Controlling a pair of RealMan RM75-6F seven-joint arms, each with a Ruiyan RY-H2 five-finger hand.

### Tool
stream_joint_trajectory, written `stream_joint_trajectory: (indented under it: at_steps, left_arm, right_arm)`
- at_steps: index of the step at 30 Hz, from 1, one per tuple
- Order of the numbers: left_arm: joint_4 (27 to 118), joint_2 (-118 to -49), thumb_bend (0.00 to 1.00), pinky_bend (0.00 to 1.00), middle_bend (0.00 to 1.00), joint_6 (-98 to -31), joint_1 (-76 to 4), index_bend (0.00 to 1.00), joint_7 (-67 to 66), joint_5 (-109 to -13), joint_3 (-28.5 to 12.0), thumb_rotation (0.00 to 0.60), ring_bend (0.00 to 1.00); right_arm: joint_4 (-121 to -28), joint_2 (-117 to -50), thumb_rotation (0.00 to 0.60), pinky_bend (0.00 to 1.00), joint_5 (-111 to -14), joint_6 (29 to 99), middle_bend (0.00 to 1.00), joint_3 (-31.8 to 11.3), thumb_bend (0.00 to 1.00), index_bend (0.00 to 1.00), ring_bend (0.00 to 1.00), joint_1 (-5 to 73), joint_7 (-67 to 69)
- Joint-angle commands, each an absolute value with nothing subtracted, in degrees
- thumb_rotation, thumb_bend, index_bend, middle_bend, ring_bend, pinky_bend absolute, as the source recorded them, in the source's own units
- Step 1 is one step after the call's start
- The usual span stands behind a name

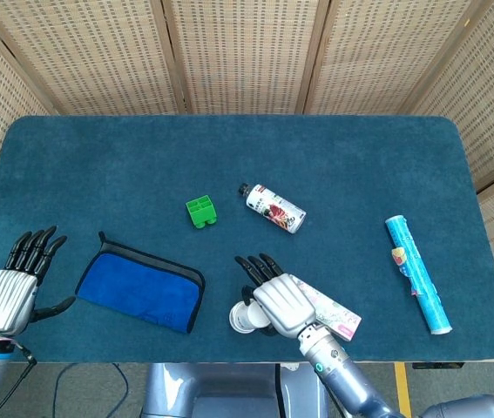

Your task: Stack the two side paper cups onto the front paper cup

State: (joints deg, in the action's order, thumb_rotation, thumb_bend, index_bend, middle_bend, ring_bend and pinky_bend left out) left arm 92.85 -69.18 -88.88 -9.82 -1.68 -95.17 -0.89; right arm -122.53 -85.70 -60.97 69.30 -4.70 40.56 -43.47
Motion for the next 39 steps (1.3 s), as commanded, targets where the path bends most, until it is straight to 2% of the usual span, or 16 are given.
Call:
stream_joint_trajectory:
  at_steps: [1, 32, 35, 39]
  left_arm:
    - [92.86, -69.08, 0.12, 0.0, 0.0, -89.07, -9.71, 0.07, -1.52, -95.2, -0.92, 0.6, 0.0]
    - [92.92, -69.06, 0.12, 0.0, 0.0, -88.93, -9.53, 0.07, -1.39, -95.22, -1.18, 0.6, 0.0]
    - [92.84, -68.98, 0.12, 0.0, 0.0, -89.0, -9.48, 0.07, -1.16, -95.08, -1.28, 0.6, 0.0]
    - [92.82, -68.94, 0.12, 0.0, 0.0, -88.9, -9.49, 0.07, -1.01, -95.02, -1.31, 0.6, 0.0]
  right_arm:
    - [-120.21, -87.6, 0.6, 0.02, -60.64, 69.5, 0.1, -5.37, 0.2, 0.57, 0.0, 40.99, -43.58]
    - [-120.14, -90.86, 0.6, 0.02, -59.37, 70.41, 0.08, -5.52, 0.2, 0.54, 0.0, 42.19, -46.81]
    - [-120.01, -91.17, 0.6, 0.01, -59.21, 70.56, 0.07, -5.56, 0.2, 0.52, 0.0, 42.29, -47.06]
    - [-120.07, -91.31, 0.6, 0.0, -59.35, 70.7, 0.03, -5.56, 0.2, 0.41, 0.0, 42.35, -47.11]
